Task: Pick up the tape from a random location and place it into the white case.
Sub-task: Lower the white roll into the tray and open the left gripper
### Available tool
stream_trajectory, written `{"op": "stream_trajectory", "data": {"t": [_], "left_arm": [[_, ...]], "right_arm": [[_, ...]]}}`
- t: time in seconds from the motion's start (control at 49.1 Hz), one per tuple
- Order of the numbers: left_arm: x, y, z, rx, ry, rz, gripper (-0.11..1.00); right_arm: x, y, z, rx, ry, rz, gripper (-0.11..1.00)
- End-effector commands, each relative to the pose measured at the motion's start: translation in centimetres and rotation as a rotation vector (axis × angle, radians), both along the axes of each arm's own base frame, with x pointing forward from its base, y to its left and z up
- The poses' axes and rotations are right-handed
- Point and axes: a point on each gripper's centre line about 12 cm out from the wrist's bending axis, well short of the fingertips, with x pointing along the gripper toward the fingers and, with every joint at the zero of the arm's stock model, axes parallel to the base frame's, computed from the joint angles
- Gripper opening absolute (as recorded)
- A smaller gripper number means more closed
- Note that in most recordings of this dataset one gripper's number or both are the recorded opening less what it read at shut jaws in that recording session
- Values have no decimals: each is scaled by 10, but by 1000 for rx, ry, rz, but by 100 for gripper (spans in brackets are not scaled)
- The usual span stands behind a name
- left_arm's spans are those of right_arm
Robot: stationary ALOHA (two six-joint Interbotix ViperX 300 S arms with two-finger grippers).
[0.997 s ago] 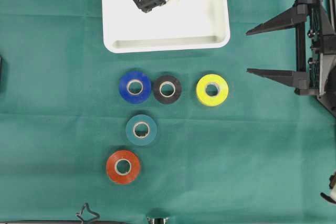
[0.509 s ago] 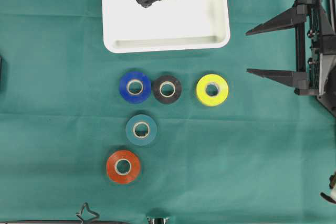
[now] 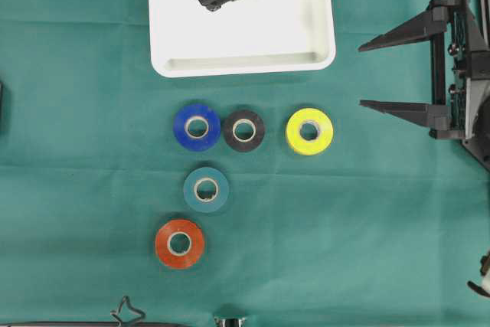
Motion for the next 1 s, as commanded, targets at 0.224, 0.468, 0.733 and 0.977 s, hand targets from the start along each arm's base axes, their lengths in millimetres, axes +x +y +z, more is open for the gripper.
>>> {"op": "stream_trajectory", "data": {"t": [0.224,0.468,0.733,0.977], "left_arm": [[-1,0,15,12,-35,3,22],[-1,0,15,11,-31,3,22],[-1,0,14,11,-32,3,22],[2,1,1,12,-33,3,22]], "right_arm": [[3,1,12,-2,-31,4,92],[3,1,12,-5,-32,4,92],[3,1,11,-5,-29,4,92],[4,1,9,-3,-21,4,92]]}}
